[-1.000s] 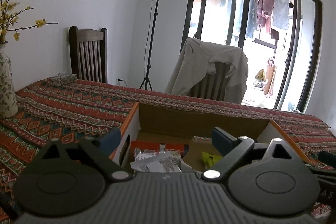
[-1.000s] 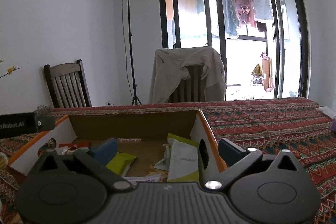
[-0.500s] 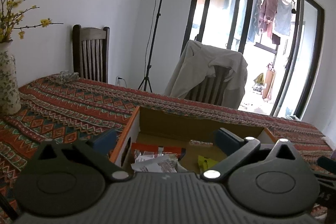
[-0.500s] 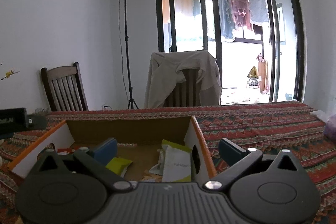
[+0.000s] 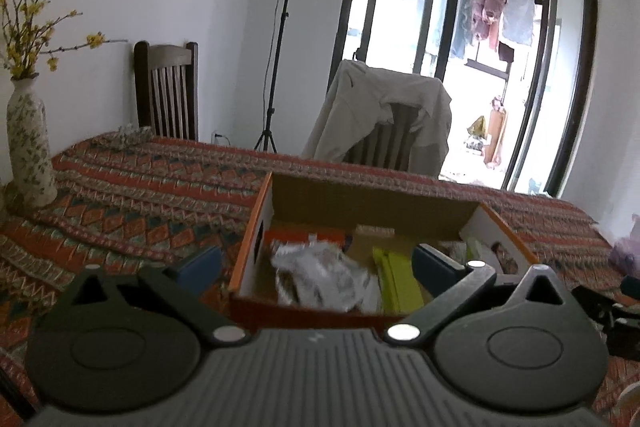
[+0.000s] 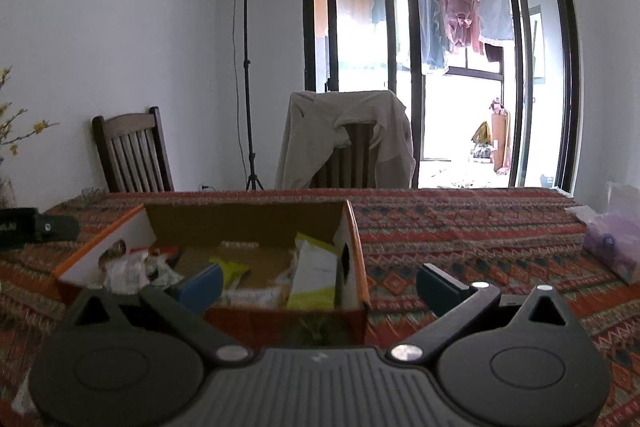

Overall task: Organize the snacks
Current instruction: 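Move both tools back toward the snack pile, then grasp a pink 'Delicious food' packet with the right gripper while the left reaches a cracker packet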

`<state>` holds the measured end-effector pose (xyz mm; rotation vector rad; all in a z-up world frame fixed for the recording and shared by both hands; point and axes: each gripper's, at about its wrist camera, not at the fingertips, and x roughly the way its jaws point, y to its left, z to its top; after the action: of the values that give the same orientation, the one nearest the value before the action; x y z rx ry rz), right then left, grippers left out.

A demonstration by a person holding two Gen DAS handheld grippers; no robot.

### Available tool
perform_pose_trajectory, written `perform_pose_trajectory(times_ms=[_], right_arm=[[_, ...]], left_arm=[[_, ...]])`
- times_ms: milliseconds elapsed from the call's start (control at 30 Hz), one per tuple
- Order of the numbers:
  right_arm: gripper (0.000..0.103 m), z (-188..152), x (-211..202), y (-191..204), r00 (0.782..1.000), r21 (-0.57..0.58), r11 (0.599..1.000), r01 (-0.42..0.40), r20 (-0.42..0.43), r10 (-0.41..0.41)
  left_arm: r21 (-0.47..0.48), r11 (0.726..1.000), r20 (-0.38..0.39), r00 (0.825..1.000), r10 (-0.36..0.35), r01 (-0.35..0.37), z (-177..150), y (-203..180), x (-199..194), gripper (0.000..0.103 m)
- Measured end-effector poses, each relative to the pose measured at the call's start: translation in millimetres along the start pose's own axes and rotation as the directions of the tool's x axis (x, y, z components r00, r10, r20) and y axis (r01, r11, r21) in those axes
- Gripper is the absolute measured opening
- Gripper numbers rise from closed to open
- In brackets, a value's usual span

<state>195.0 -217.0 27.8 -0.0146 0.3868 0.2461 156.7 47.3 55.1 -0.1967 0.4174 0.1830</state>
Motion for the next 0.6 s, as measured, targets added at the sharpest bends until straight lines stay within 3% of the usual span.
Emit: perform_pose_trajectory(times_ms=[367,600], right_arm=[[0.103,-44.0,-30.4,-14.9,0.996,0.0,1.0,-0.011,-0.085,0.011],[0.103,-65.8,-26.6,-19.5,0.985,0.014,1.0,-0.005,-0.175,0.007]], left_arm=[[0.013,1.0,-0.067,0.998,0.008,-0.007,-42.3,31.8,-25.1,0.103],[0.047,0.998,-0.069,0.996,0.047,-0.044,-73.5,44.6,-20.5,0.103]])
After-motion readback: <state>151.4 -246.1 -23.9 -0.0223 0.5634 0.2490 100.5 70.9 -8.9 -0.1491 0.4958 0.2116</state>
